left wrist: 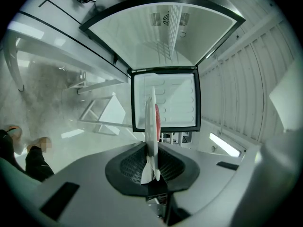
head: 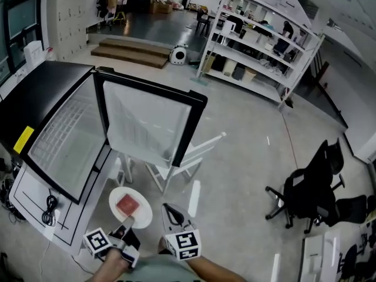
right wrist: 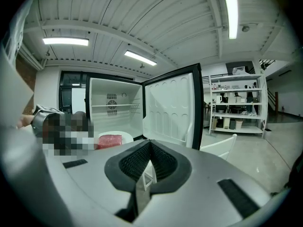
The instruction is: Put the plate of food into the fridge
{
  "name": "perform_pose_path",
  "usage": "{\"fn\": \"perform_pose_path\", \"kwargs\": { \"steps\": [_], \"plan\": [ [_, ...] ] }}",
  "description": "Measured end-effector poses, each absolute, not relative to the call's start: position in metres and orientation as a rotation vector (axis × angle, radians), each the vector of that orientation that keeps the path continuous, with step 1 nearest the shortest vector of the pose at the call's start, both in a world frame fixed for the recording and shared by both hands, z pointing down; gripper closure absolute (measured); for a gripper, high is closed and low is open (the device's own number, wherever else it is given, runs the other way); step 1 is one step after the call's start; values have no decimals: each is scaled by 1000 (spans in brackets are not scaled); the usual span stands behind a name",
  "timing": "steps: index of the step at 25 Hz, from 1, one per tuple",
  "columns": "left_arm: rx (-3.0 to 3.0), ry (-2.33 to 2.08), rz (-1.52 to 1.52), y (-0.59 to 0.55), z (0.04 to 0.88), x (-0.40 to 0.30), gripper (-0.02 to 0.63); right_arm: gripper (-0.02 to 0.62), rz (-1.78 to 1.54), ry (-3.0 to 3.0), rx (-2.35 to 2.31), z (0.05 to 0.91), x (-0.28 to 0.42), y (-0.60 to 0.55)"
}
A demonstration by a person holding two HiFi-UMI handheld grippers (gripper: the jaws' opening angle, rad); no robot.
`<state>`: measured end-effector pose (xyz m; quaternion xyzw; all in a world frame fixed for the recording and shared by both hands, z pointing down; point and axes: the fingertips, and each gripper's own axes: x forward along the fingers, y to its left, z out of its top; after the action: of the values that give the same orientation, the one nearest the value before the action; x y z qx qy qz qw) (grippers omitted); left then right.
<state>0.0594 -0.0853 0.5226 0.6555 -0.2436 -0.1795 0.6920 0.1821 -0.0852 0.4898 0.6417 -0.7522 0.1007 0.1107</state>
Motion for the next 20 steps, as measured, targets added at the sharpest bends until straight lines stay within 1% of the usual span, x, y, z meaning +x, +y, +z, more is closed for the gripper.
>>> {"fn": "perform_pose_path", "kwargs": {
  "steps": [20],
  "plan": [
    [1424,-724,-520,-122,526,122,558,591,271,-2383,1675,502,247,-143]
  ]
}}
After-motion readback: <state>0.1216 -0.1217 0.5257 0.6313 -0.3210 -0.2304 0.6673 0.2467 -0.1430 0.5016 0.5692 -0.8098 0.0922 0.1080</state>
